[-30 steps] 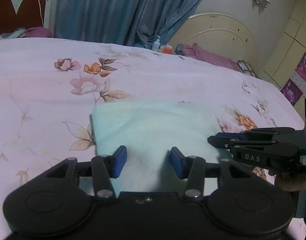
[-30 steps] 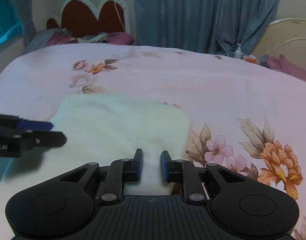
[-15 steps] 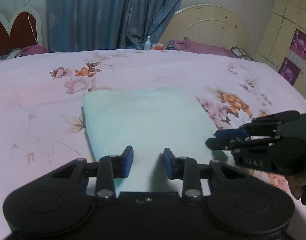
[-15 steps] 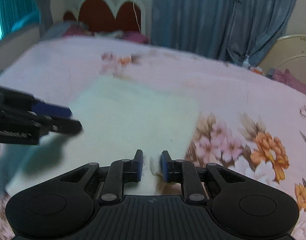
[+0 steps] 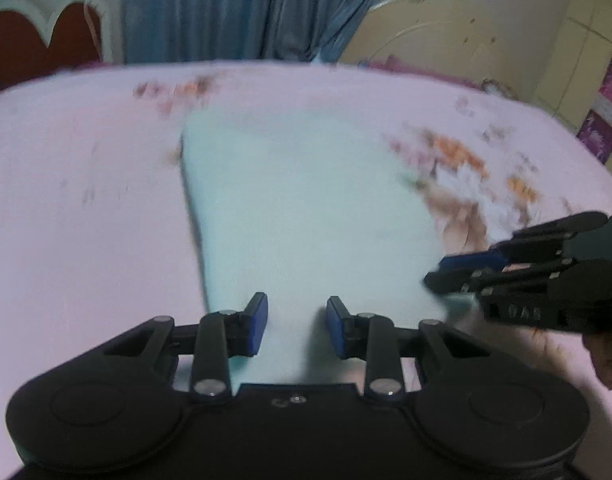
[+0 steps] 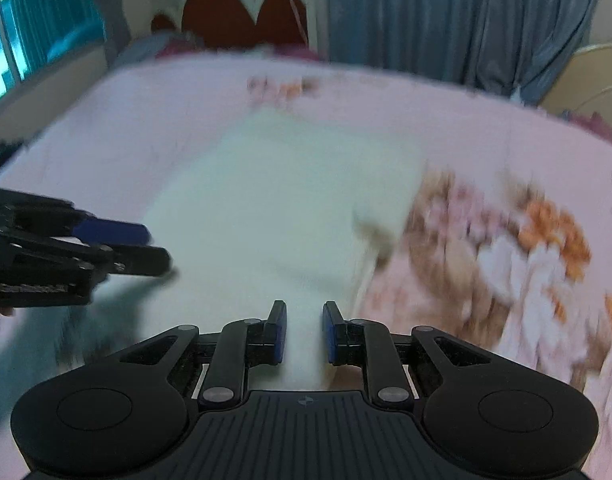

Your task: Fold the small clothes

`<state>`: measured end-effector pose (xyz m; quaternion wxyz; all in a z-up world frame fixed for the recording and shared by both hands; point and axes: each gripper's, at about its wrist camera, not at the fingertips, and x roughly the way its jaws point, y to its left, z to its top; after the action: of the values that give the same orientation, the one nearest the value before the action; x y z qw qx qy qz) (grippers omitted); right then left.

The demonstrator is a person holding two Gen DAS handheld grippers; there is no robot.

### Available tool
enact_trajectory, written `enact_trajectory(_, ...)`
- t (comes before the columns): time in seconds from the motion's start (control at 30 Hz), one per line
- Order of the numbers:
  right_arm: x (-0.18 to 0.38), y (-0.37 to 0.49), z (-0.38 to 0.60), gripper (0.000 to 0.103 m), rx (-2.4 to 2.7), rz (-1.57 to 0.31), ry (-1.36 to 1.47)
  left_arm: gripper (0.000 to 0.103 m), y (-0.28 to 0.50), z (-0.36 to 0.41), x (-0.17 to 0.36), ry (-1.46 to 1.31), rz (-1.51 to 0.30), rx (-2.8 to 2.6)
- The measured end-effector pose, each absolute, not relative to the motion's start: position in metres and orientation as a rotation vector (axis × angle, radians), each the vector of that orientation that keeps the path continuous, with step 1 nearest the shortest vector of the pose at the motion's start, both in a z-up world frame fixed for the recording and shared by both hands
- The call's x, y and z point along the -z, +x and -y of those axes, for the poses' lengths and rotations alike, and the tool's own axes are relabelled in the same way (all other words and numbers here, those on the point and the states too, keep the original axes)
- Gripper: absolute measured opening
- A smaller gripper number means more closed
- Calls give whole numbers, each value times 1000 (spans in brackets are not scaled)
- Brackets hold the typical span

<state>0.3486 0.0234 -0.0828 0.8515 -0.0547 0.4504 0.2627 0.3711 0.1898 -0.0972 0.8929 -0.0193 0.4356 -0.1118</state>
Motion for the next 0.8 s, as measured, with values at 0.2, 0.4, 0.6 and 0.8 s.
enact_trajectory(0.2,53,324,-5,18,-534,-888,-44,31,340,-188,71,-66,-855,168)
enact_trajectory(0.4,4,268,30,18,-505,-787,17,39,285,-177,32,-118,-762,114)
enact_trajectory(0.6,-14,212,52,31,-471,-802,32,102,223,-156,1,-93,-654,38)
enact_trajectory(0.8,-32,155,76,103,-378,-714,58,103,169,-141,-25,-80,-635,19)
